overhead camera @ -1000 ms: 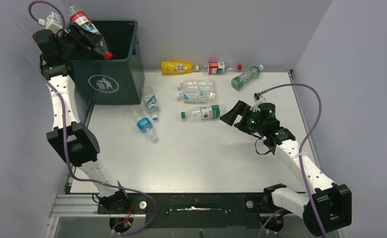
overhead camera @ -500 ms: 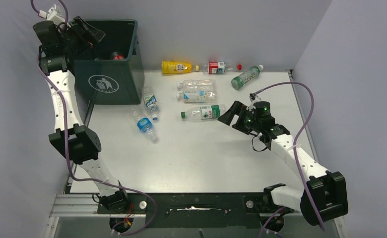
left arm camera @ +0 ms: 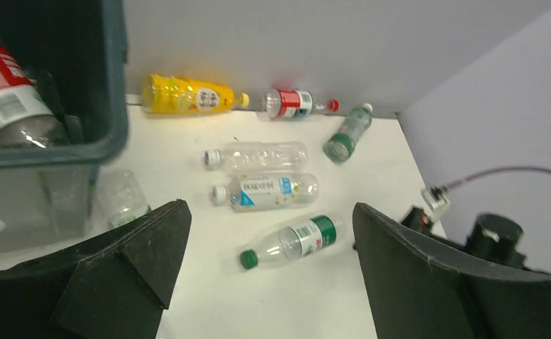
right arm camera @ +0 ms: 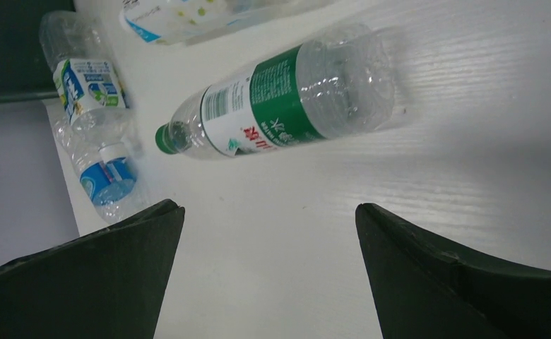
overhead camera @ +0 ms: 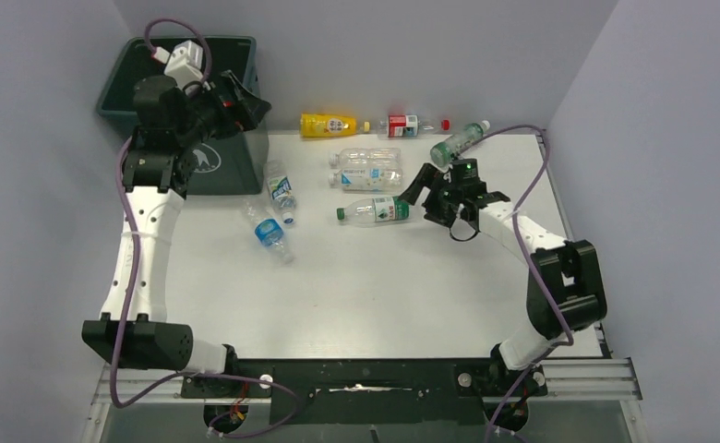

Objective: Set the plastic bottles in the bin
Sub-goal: Pick up the plastic bottle at the center of the board.

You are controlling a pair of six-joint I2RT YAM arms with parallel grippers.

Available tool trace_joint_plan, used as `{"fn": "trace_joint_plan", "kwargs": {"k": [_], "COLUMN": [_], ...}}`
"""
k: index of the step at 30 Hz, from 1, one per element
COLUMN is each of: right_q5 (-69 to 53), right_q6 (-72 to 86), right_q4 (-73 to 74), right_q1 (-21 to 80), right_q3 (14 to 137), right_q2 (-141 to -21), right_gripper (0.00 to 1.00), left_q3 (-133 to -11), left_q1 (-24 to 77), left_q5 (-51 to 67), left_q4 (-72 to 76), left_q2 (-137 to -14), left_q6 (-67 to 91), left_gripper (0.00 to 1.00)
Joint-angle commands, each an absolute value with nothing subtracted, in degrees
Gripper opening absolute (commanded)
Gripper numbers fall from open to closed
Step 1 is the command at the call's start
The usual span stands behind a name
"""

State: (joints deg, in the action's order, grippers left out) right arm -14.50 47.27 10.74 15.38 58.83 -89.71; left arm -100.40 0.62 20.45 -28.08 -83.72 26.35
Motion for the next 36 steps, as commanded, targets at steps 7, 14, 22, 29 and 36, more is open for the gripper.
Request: {"fn": "trace_joint_plan", "kwargs": {"k": [7,14,22,29,36], "right_q5": [-5.8,-4.4,-3.2,-2.8,-2.8], "right_q6": [57.2,62.2,64.2,65.0,64.0], "right_q4": [19.6,28.3,31.3,31.5,30.8], "right_q1": [15.0,15.3,16.4,16.4,16.5], "right_q3": [72.2,82.0,85.5,86.2,85.8], "right_q2": [-101.6,-109.5,-113.1,-115.5,-116.5], "right_gripper": [0.98,0.98,0.98,0.98,0.98], "left_q3": [-84.3,-80.0,-77.7,-76.8,-75.8], "left_q1": [9.0,9.8,10.1,11.0,12.7], "left_q5": [15.3,16.0,16.5,16.6,16.1], "left_q4": [-22.7,-22.3,-21.9,-21.3,-21.2], "left_q2": [-76.0,-74.5,-73.7,-74.0,-74.1], "left_q6": [24.8,24.2,24.0,24.3,24.7], "left_gripper": [0.86,0.86,0.86,0.86,0.86]}}
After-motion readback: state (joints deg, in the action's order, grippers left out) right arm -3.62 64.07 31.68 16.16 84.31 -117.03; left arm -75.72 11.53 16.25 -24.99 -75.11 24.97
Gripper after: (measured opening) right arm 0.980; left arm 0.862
